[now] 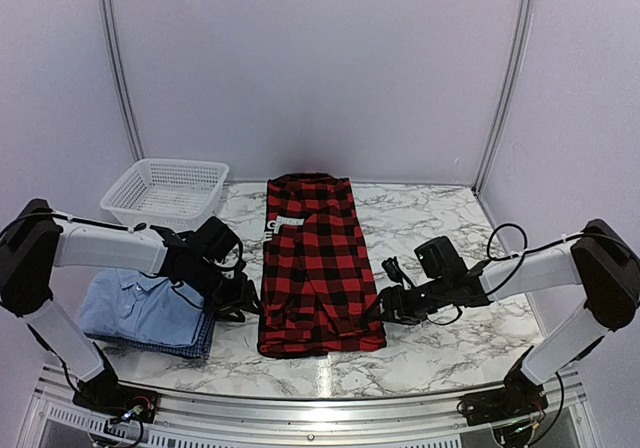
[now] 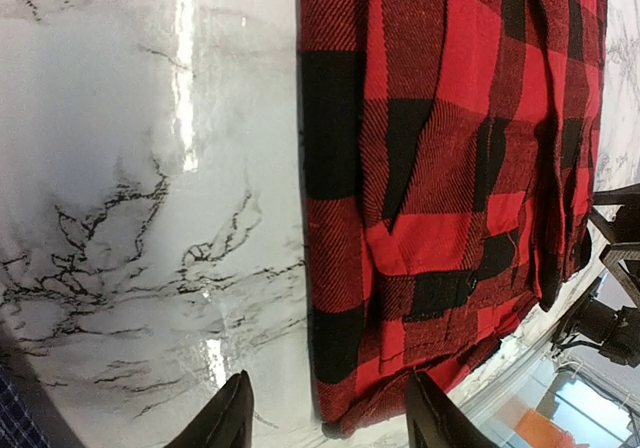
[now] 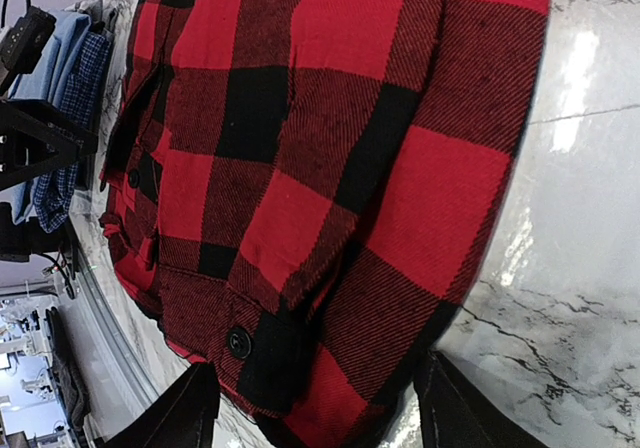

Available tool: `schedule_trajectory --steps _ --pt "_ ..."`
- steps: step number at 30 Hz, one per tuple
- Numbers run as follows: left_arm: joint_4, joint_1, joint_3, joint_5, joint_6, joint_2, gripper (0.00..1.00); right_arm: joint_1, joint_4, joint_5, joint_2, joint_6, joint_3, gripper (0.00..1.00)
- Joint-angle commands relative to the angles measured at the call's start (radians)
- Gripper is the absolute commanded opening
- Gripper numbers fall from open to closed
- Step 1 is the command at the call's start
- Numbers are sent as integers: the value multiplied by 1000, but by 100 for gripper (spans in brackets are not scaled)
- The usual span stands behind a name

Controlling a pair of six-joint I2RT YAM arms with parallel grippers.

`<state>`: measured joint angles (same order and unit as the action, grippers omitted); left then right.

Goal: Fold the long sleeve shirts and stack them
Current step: Adjust the rectangle-folded shirt at the center of the board, then pick up the rectangle-folded shirt from the center of the board.

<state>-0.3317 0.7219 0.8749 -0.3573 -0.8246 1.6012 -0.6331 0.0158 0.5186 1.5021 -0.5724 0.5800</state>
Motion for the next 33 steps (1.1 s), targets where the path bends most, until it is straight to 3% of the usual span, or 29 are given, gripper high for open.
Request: schedule_trajectory --steps 1,15,24,33 --pt "-2 10 46 20 20 37 54 -10 -43 -8 21 -5 12 66" --pt "41 65 26 29 -16 103 48 -68 -39 -13 -25 -71 -82 65" --pt "101 81 25 3 -57 138 43 -68 53 35 51 -101 -35 61" --pt "194 81 -17 -45 -119 151 28 -69 127 81 97 -129 -48 50"
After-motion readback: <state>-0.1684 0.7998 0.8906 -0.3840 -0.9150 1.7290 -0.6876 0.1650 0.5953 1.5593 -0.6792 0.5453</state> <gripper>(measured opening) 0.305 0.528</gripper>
